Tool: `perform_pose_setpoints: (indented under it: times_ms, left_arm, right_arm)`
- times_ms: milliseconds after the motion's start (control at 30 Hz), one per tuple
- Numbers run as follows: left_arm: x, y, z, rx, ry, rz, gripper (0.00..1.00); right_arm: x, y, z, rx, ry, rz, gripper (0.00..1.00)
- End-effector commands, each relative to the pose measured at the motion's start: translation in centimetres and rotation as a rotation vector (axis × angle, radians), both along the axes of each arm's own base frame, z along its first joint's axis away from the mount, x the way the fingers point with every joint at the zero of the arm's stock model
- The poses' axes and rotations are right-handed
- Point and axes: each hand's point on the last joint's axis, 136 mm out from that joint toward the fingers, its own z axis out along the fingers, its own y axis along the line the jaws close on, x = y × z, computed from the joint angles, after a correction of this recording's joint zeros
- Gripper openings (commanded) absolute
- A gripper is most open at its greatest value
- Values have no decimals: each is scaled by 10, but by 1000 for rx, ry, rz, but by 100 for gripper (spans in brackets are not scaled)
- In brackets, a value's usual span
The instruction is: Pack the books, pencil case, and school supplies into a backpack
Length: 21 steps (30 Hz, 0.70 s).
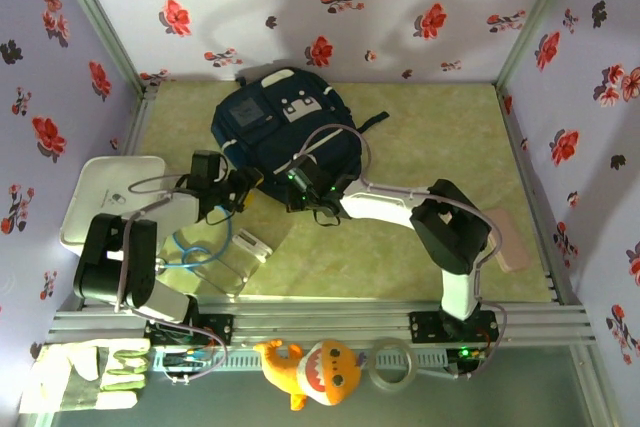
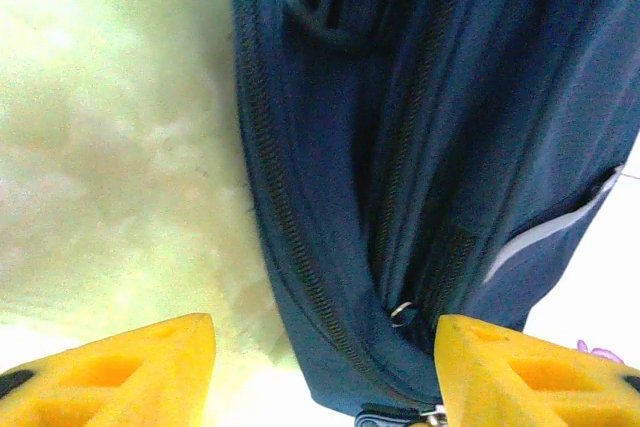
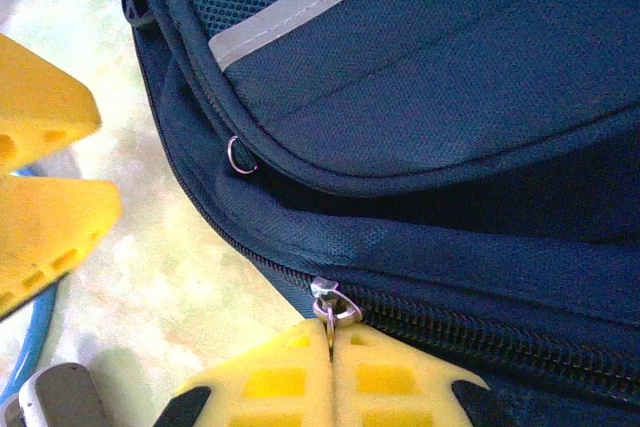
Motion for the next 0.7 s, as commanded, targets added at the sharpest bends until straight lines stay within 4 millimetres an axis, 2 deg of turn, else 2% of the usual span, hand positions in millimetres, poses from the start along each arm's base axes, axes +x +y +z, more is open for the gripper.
perform_pose_setpoints:
  times_ms: [0, 133, 467, 567, 667]
  left_arm:
    - [10, -12, 5, -48, -30, 17, 59]
    - [14, -23, -2, -55, -19, 0, 58]
    - [22, -32, -16, -73, 0, 15, 33]
    - [23, -28, -22, -49, 3, 28, 24]
    - [23, -24, -25, -12, 2, 27, 14]
  right_arm:
    - [12, 16, 21, 78, -45, 5, 0]
    - [11, 15, 22, 80, -45, 3, 0]
    - [9, 7, 18, 69, -31, -26, 0]
    - [9, -8, 12, 28, -28, -75, 0]
    - [10, -36, 6, -54, -36, -149, 0]
